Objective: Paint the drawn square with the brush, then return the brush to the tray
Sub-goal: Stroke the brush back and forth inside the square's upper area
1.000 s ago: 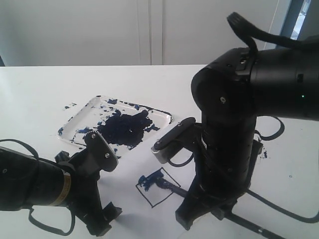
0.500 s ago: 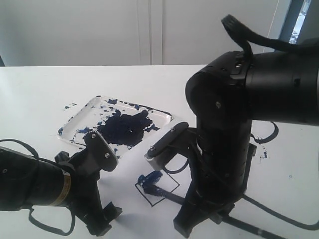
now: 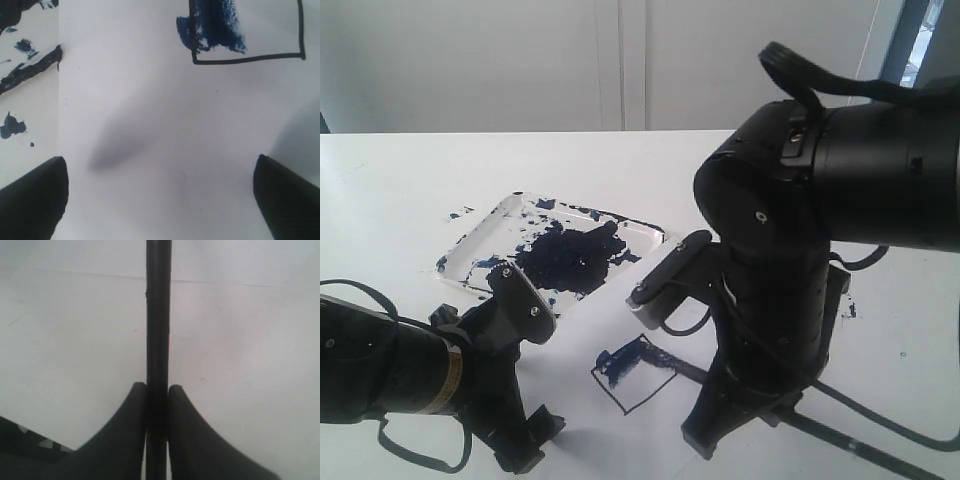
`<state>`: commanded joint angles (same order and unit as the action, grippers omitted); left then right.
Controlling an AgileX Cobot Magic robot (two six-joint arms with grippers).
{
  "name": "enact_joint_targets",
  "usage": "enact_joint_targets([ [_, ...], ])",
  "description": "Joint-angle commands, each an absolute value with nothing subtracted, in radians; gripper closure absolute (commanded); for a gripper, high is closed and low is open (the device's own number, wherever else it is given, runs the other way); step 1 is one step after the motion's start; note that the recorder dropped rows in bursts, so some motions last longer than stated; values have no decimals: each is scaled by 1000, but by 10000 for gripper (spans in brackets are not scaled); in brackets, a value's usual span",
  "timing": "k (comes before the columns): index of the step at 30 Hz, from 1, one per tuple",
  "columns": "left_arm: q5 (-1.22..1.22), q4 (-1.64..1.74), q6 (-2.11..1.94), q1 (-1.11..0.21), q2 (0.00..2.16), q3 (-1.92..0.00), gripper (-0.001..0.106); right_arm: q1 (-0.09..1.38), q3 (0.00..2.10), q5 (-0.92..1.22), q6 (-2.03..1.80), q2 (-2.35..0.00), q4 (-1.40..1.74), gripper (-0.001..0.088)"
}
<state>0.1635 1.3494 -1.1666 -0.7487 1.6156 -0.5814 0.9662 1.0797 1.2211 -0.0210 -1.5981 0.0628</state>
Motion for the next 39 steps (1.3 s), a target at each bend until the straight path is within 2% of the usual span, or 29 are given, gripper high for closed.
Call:
enact_joint_targets([
  [11,164,1349,-1172,-749,1616,-581,2,966,1080,1221,23,-1598,0,868],
  [23,161,1351,-1172,-749,1616,-581,2,966,1056,1221,-87,-1598,200,868],
  [39,161,1351,-1174,-749,1616,-581,2,998,1041,1221,26,-1598,18,868],
])
